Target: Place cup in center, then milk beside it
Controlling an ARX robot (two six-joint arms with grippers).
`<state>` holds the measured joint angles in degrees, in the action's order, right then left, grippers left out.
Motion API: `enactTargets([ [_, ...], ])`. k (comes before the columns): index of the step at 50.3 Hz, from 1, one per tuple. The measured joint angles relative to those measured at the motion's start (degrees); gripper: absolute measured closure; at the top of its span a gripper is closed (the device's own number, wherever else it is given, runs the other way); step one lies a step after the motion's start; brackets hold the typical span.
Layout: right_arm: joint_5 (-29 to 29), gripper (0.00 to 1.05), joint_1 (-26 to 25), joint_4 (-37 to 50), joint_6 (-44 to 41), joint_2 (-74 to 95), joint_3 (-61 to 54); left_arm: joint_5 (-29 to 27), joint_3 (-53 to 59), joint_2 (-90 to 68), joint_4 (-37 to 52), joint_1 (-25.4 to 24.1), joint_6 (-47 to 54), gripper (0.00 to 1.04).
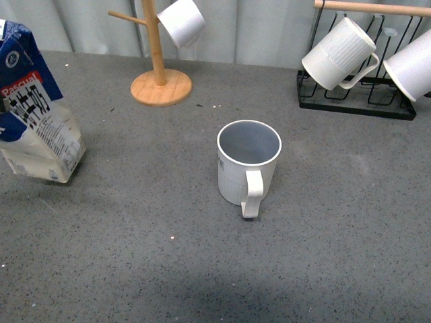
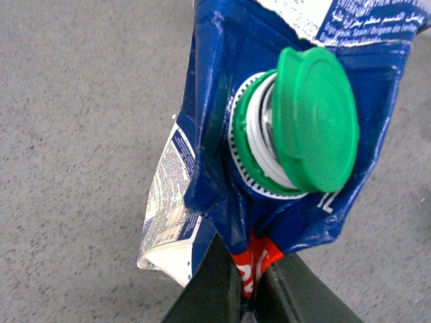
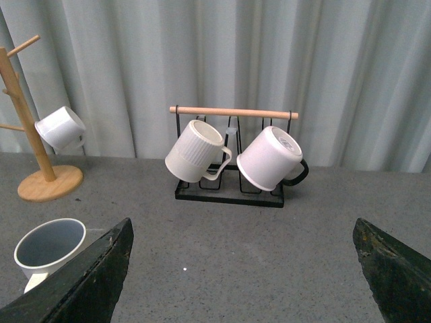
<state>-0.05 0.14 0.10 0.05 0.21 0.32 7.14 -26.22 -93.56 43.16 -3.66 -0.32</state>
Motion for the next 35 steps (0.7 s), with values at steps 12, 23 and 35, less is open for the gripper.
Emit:
enactTargets([
  [12, 0.0, 0.09, 0.0, 0.0, 0.0, 0.0, 0.0, -10.86, 1.03, 0.87, 3.1, 16.94, -9.16, 1.01],
  [23, 0.0, 0.09, 0.0, 0.0, 0.0, 0.0, 0.0, -13.99, -2.97, -4.94, 3.1, 25.99, -14.05, 1.01],
  [35, 0.0, 0.09, 0.0, 0.0, 0.0, 0.0, 0.0, -14.32, -5.84, -7.61, 2.93, 26.97, -15.08, 1.01],
])
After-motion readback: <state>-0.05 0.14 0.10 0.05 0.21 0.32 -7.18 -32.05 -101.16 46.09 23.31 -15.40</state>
